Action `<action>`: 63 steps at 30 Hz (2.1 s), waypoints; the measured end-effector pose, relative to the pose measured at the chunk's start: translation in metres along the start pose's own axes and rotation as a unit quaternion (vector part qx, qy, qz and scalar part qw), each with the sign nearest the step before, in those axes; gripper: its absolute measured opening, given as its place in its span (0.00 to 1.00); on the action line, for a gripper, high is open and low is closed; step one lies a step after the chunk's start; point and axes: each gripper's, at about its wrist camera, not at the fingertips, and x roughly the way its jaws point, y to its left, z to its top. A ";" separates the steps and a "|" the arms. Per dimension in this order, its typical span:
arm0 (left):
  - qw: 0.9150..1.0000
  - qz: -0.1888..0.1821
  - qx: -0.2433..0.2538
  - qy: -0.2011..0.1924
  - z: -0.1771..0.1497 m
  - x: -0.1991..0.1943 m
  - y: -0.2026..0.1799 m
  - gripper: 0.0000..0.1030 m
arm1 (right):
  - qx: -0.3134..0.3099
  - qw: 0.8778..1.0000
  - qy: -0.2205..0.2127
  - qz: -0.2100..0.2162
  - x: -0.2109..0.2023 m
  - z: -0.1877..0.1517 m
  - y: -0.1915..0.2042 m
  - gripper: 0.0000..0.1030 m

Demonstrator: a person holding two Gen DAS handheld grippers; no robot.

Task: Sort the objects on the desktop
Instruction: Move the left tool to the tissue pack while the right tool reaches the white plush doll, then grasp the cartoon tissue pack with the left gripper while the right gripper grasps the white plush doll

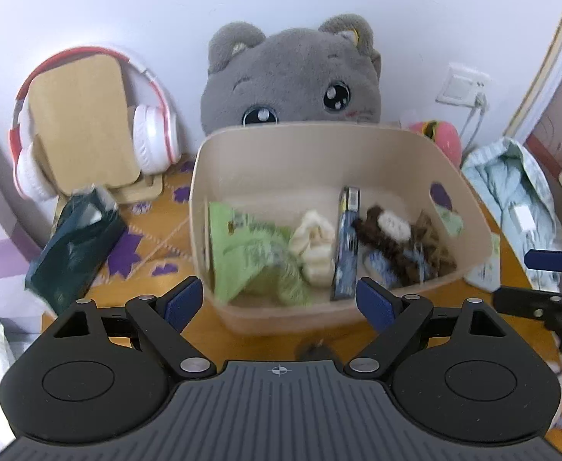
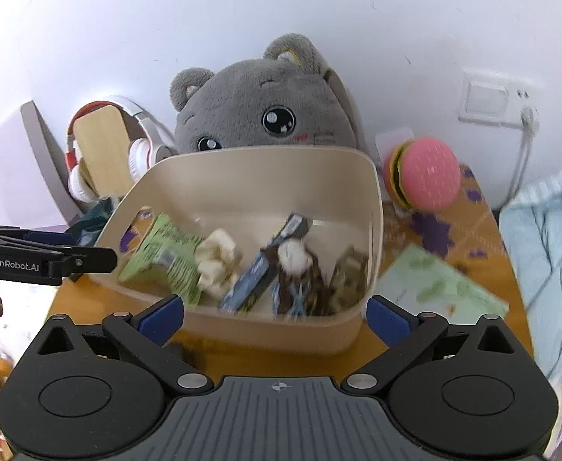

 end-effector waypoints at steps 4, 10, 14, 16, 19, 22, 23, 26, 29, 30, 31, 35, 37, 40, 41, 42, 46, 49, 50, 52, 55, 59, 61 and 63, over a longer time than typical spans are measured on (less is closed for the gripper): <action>0.999 0.002 0.036 0.007 -0.027 -0.007 0.005 0.86 | -0.007 1.000 0.014 -0.002 -0.012 -0.031 -0.001 1.00; 0.996 -0.012 0.083 0.020 -0.065 -0.009 0.012 0.86 | -0.027 0.999 0.035 -0.026 -0.024 -0.071 -0.004 1.00; 0.993 -0.020 0.111 0.035 -0.089 -0.004 0.010 0.86 | -0.058 0.996 0.057 -0.029 -0.025 -0.088 -0.006 1.00; 0.991 -0.023 0.124 0.046 -0.100 0.001 0.008 0.86 | -0.092 0.993 0.063 -0.032 -0.024 -0.095 -0.002 1.00; 0.987 -0.028 0.145 0.059 -0.113 0.010 0.002 0.86 | -0.138 0.988 0.066 -0.032 -0.021 -0.103 0.006 1.00; 0.983 -0.023 0.171 0.065 -0.122 0.020 -0.005 0.86 | -0.161 0.983 0.079 -0.027 -0.014 -0.110 0.011 1.00; 0.982 -0.022 0.177 0.067 -0.124 0.023 -0.007 0.86 | -0.165 0.982 0.085 -0.024 -0.011 -0.112 0.013 1.00; 0.979 -0.027 0.185 0.078 -0.127 0.034 -0.008 0.86 | -0.175 0.979 0.100 -0.018 0.000 -0.117 0.017 1.00; 0.977 -0.029 0.194 0.083 -0.130 0.045 -0.009 0.86 | -0.187 0.975 0.116 -0.015 0.010 -0.123 0.021 1.00; 0.976 -0.029 0.199 0.083 -0.130 0.048 -0.010 0.86 | -0.189 0.974 0.120 -0.015 0.014 -0.126 0.023 1.00; 0.975 -0.027 0.205 0.083 -0.131 0.051 -0.011 0.86 | -0.191 0.974 0.123 -0.014 0.017 -0.127 0.024 1.00; 0.970 -0.018 0.228 0.077 -0.132 0.063 -0.017 0.86 | -0.198 0.971 0.131 -0.009 0.027 -0.129 0.028 1.00; 0.968 -0.017 0.236 0.079 -0.132 0.069 -0.020 0.86 | -0.205 0.969 0.136 -0.010 0.033 -0.129 0.030 1.00; 0.966 -0.017 0.245 0.084 -0.132 0.078 -0.025 0.86 | -0.212 0.967 0.143 -0.014 0.045 -0.129 0.031 1.00; 0.965 -0.017 0.246 0.086 -0.131 0.080 -0.026 0.86 | -0.212 0.966 0.146 -0.014 0.048 -0.128 0.032 0.99; 0.965 -0.016 0.247 0.089 -0.131 0.083 -0.027 0.86 | -0.212 0.966 0.148 -0.014 0.051 -0.128 0.032 0.99; 0.968 -0.022 0.232 0.094 -0.128 0.090 -0.026 0.85 | -0.208 0.965 0.162 -0.004 0.061 -0.128 0.031 0.91; 0.970 -0.034 0.222 0.093 -0.126 0.091 -0.023 0.80 | -0.199 0.966 0.163 0.003 0.063 -0.129 0.029 0.89; 0.971 -0.042 0.217 0.093 -0.126 0.091 -0.022 0.75 | -0.196 0.967 0.164 0.003 0.064 -0.129 0.028 0.86; 0.972 -0.059 0.204 0.099 -0.124 0.092 -0.020 0.67 | -0.189 0.968 0.165 0.007 0.064 -0.128 0.025 0.79; 0.972 -0.065 0.202 0.100 -0.124 0.090 -0.022 0.60 | -0.183 0.968 0.174 0.009 0.065 -0.129 0.022 0.62; 0.970 -0.071 0.210 0.101 -0.125 0.087 -0.027 0.46 | -0.198 0.965 0.170 0.002 0.061 -0.131 0.022 0.48; 0.968 -0.073 0.215 0.105 -0.127 0.087 -0.030 0.46 | -0.195 0.966 0.169 0.003 0.061 -0.131 0.020 0.46; 0.967 -0.075 0.221 0.107 -0.129 0.085 -0.032 0.46 | -0.194 0.967 0.168 0.003 0.058 -0.132 0.019 0.45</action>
